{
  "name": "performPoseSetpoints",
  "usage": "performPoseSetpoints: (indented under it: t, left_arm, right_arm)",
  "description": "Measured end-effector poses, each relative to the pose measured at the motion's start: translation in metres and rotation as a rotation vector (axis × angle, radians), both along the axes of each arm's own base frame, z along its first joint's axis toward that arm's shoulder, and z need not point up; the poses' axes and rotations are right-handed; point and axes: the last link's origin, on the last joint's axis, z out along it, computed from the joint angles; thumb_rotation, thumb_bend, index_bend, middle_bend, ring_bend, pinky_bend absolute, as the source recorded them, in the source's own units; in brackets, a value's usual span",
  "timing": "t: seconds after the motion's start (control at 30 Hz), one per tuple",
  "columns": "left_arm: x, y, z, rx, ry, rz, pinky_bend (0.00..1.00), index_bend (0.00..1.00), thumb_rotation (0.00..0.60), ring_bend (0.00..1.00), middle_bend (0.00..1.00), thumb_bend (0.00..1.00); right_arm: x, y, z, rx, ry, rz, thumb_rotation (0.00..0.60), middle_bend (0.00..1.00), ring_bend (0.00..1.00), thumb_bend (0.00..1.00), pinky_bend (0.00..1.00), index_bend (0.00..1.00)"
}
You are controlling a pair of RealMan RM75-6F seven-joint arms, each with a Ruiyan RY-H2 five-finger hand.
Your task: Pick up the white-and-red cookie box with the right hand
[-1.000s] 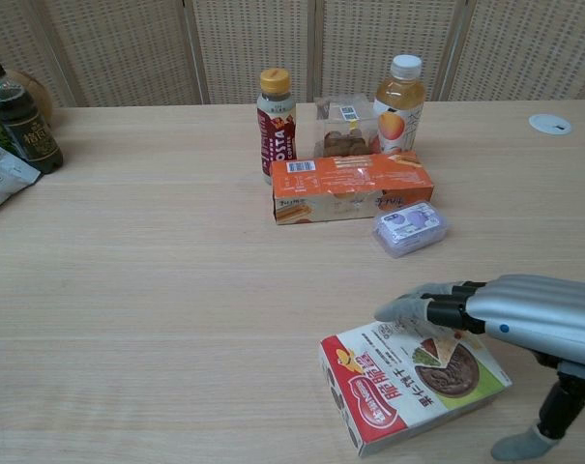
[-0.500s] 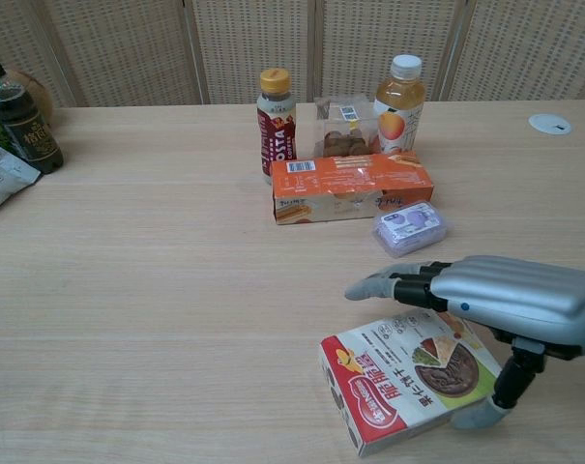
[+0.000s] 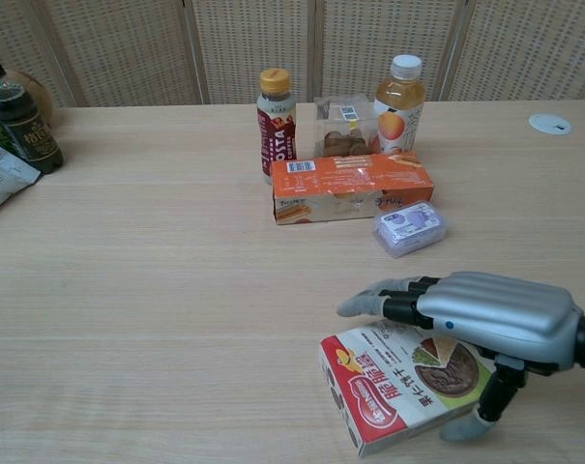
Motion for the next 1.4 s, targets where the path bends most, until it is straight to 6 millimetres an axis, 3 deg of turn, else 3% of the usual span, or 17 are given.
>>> performPoseSetpoints:
  t: [0.23,0.37,0.47,0.6,0.73,1.13,1.4]
  left_arm:
    - [0.000,0.000,0.002,0.007,-0.007,0.000,0.00,0.04,0.600,0.00,0.00,0.00]
    - [0.000,0.000,0.002,0.005,-0.007,0.002,0.00,0.04,0.600,0.00,0.00,0.00]
    - [0.000,0.000,0.001,0.003,-0.005,0.002,0.00,0.04,0.600,0.00,0.00,0.00]
    - [0.000,0.000,0.001,0.005,-0.005,0.002,0.00,0.04,0.600,0.00,0.00,0.00]
    - [0.000,0.000,0.001,0.006,-0.007,0.001,0.00,0.04,0.600,0.00,0.00,0.00]
    - [0.001,-0.001,0.002,0.005,-0.011,-0.003,0.00,0.04,0.600,0.00,0.00,0.00]
    - [0.002,-0.002,0.004,0.004,-0.019,-0.007,0.00,0.04,0.600,0.00,0.00,0.00]
  right_arm:
    - [-0.004,-0.004,-0.006,-0.025,-0.053,-0.025,0.600,0.00,0.00,0.03,0.01,0.00]
    - [-0.009,-0.005,-0.010,-0.017,-0.081,-0.053,0.600,0.01,0.00,0.02,0.06,0.03]
    - [-0.012,-0.005,-0.013,-0.004,-0.097,-0.074,0.600,0.14,0.07,0.01,0.11,0.18]
    - [-0.016,-0.004,-0.015,0.009,-0.118,-0.092,0.600,0.39,0.29,0.00,0.23,0.38]
    - [-0.018,-0.004,-0.015,0.004,-0.144,-0.100,0.600,0.56,0.45,0.00,0.33,0.54]
    - [-0.008,-0.003,0.005,-0.048,-0.225,-0.088,0.600,0.61,0.51,0.05,0.40,0.57]
    - [0.018,0.003,0.029,-0.082,-0.273,-0.039,0.600,0.61,0.51,0.06,0.40,0.57]
